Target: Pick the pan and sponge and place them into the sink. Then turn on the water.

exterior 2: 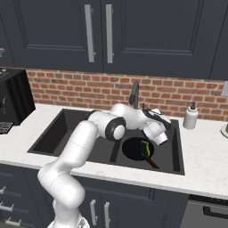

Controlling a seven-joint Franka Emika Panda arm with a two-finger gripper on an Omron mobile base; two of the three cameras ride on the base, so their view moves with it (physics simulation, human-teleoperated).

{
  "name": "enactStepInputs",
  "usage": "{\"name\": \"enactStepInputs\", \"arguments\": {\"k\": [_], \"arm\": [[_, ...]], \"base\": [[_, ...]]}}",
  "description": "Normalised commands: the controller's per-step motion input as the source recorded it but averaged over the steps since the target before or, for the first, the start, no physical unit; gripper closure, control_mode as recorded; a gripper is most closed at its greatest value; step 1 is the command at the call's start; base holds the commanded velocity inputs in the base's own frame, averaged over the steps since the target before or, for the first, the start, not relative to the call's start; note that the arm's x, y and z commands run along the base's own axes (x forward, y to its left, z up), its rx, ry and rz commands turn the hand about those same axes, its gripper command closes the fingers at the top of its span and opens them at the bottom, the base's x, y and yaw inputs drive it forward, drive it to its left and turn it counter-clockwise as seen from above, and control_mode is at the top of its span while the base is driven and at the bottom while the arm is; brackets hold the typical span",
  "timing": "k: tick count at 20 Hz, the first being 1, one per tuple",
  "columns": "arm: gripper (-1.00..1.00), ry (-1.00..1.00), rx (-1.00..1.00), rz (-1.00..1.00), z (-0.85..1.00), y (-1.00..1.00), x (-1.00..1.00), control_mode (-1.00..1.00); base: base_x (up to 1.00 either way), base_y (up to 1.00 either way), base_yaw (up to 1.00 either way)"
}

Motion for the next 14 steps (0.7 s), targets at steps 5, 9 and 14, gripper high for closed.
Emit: {"name": "enactStepInputs", "arguments": {"k": [5, 9, 14], "arm": [[-1.00, 0.00, 0.00, -0.03, 0.00, 0.03, 0.34, -1.00], [-1.00, 0.00, 0.00, -0.01, -0.03, -0.03, 0.26, -1.00], [-1.00, 0.00, 0.00, 0.00, -0.11, -0.15, 0.17, -1.00]], "base": [[0.00, 0.00, 0.00], [0.00, 0.00, 0.00], [0.00, 0.00, 0.00]]}}
